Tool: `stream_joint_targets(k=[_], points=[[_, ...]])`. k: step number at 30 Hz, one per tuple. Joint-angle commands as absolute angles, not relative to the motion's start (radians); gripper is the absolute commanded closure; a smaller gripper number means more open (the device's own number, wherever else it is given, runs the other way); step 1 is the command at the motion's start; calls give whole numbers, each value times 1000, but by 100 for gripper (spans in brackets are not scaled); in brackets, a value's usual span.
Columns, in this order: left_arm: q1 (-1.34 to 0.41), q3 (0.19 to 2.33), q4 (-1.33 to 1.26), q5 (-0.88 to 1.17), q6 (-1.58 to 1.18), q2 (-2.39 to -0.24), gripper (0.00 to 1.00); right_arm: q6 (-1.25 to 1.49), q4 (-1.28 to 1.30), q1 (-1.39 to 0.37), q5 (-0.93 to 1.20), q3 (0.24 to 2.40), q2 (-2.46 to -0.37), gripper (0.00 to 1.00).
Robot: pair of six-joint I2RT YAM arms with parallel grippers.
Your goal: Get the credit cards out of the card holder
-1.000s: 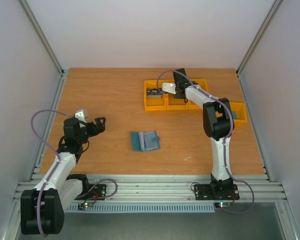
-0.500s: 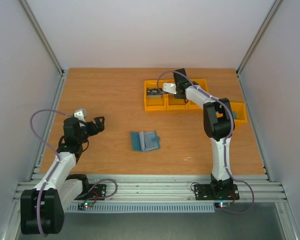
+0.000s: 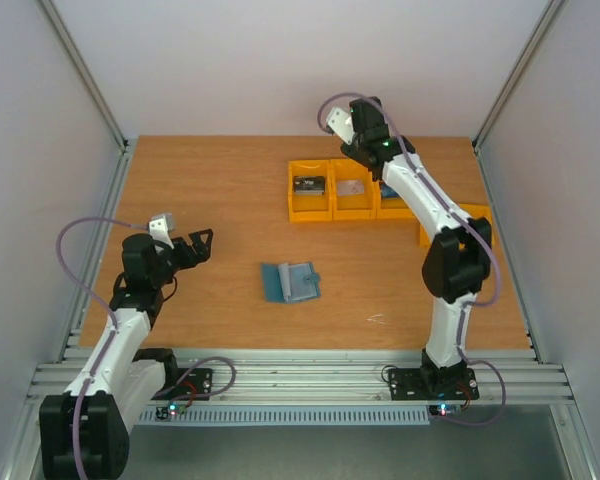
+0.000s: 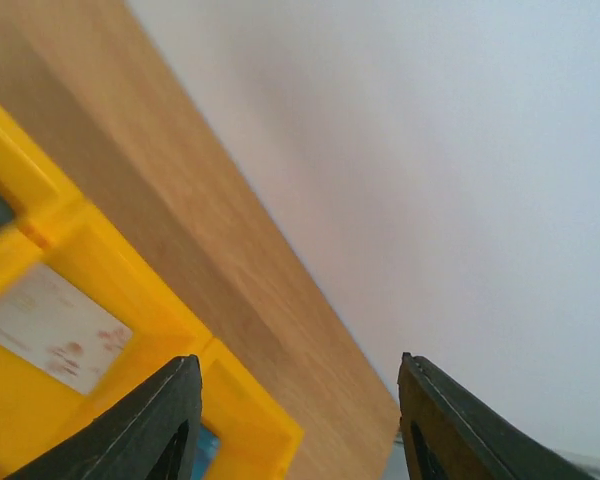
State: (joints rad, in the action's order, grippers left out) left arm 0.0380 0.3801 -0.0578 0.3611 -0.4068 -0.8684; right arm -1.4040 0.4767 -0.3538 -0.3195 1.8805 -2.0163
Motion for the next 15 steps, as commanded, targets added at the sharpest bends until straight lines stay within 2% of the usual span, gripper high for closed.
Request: stream_joint_targets(k=[1, 6, 11, 15], points=[[37, 404, -77, 411, -413, -832, 1, -912, 624, -420, -225, 1899, -1841, 46], [-26, 394, -69, 464, -438, -822, 1, -576, 663, -499, -24, 1770, -1716, 45], [-204, 381, -106, 534, -414, -853, 1, -392, 757, -641, -11, 1591, -1645, 48], [-312, 375, -98, 466, -438, -942, 1, -223, 800, -745, 43, 1451, -1607, 50]])
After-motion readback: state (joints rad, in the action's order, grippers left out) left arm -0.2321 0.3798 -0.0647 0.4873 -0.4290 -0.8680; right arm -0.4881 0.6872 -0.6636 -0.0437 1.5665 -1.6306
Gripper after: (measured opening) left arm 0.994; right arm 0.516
